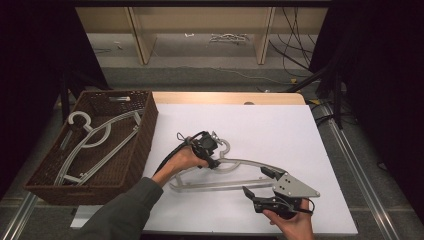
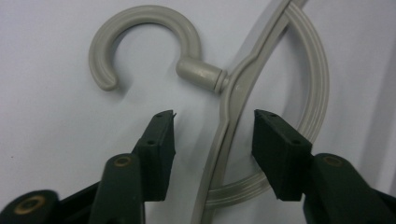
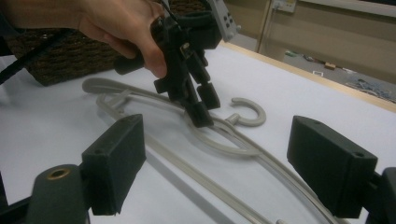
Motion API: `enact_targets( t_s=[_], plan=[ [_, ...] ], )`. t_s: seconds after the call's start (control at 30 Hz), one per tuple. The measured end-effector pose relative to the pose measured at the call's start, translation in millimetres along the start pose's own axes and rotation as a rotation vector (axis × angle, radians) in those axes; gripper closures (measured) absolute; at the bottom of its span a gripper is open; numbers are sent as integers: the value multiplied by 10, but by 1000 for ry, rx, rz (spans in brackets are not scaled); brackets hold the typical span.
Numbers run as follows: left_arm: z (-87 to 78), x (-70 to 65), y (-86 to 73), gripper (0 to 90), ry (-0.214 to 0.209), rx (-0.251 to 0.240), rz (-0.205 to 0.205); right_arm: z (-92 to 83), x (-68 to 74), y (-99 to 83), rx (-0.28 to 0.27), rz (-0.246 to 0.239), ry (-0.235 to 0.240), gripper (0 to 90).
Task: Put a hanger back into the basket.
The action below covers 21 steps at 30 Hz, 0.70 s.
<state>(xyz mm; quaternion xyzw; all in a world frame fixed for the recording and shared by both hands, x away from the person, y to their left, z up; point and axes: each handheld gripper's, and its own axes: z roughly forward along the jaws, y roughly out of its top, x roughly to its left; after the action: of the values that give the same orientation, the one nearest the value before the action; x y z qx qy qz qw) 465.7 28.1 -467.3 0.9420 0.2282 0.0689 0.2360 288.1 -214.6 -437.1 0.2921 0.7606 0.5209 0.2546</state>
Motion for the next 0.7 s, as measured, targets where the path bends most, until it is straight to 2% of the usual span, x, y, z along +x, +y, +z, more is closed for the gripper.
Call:
enact_targets(
  t_s=[0.03, 0.07, 0.1, 0.13, 0.17, 0.3, 0.33, 0.37, 0.4, 0.43, 0.53, 0.57, 0.7],
  plan=[
    [2, 10, 17, 520, 6, 8, 34, -1, 2, 4, 0, 3, 1, 203],
    [-3, 15, 29, 536, -2, 18, 45, -1, 1, 5, -1, 3, 1, 203],
    [-4, -5, 36, 553, -24, 23, 11, -1, 2, 4, -1, 4, 1, 203],
    [6, -18, 41, 579, -36, 29, -7, -3, 0, 0, 2, 3, 2, 203],
    [17, 1, 54, 605, -33, 43, 26, -3, -1, -2, 2, 3, 1, 203],
    [29, -15, 100, 628, -39, 70, 38, -2, 2, 1, 5, -3, 2, 203],
    [27, -2, 112, 630, -40, 79, 64, -1, 2, -2, 8, -5, 4, 203],
    [28, -17, 114, 633, -48, 88, 41, -1, 3, -2, 8, -5, 4, 203],
    [32, -10, 119, 635, -46, 82, 48, -1, 4, 2, 5, -2, 2, 203],
    [28, 8, 125, 642, -53, 91, 77, 0, 4, 5, 3, -2, 1, 203],
    [32, 26, 120, 678, -72, 77, 94, 7, 10, -4, 10, -1, 4, 203],
    [31, 34, 114, 683, -80, 75, 120, 7, 11, -3, 10, -1, 3, 203],
    [33, 70, 116, 728, -100, 72, 119, 8, 12, -3, 12, -2, 7, 204]
  ],
)
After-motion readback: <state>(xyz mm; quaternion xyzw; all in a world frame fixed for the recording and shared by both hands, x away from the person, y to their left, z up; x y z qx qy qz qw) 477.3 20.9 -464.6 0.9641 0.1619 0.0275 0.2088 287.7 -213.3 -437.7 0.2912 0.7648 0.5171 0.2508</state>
